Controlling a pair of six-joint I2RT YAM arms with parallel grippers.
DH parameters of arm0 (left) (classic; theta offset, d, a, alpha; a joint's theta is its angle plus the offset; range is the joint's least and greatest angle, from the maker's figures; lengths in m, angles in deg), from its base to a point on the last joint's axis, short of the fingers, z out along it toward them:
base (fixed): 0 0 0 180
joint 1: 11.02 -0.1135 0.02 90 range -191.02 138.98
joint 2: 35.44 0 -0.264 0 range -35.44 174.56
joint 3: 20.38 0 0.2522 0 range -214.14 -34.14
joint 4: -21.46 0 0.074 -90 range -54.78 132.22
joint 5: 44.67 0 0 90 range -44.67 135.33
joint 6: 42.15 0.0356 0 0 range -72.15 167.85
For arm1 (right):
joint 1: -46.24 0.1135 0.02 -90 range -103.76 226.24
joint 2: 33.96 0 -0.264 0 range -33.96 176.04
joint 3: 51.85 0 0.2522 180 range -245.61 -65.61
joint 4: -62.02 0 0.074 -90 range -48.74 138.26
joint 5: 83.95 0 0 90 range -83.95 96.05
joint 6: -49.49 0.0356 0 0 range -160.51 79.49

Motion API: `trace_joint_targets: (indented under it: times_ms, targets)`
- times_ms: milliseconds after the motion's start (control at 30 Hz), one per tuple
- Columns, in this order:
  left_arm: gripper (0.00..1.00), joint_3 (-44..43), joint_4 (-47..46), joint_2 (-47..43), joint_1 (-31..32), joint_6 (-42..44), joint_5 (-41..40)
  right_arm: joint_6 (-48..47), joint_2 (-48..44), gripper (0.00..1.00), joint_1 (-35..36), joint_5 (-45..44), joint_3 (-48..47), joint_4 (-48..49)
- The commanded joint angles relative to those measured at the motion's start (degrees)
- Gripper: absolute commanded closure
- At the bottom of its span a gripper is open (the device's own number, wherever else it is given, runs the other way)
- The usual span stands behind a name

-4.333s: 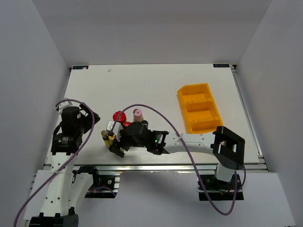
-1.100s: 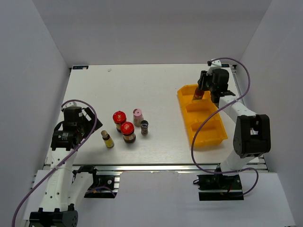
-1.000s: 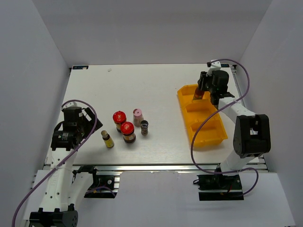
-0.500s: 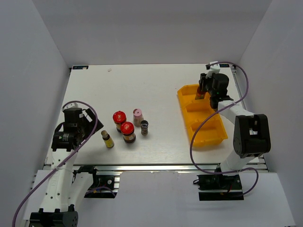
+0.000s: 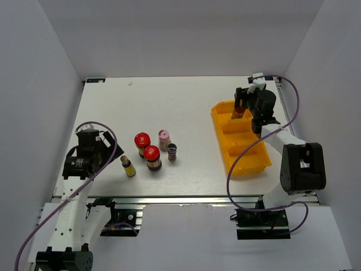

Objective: Organize the condiment bottles

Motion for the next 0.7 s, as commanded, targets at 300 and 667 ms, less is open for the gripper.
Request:
trace_joint_targets:
  times_ms: [300,667]
  targets:
    - [0.02,-0.2,-1.64,-1.8,-0.11,4.62,10.28,4.76,-11.28,0.11,-0.02,-11.83,-1.21,1.12]
    - [0.03,-0.02,-1.64,2.5,-0.11,7.16,11.34,18.47,-31.12,0.11,-0.02,-20.13,7.91,-5.75]
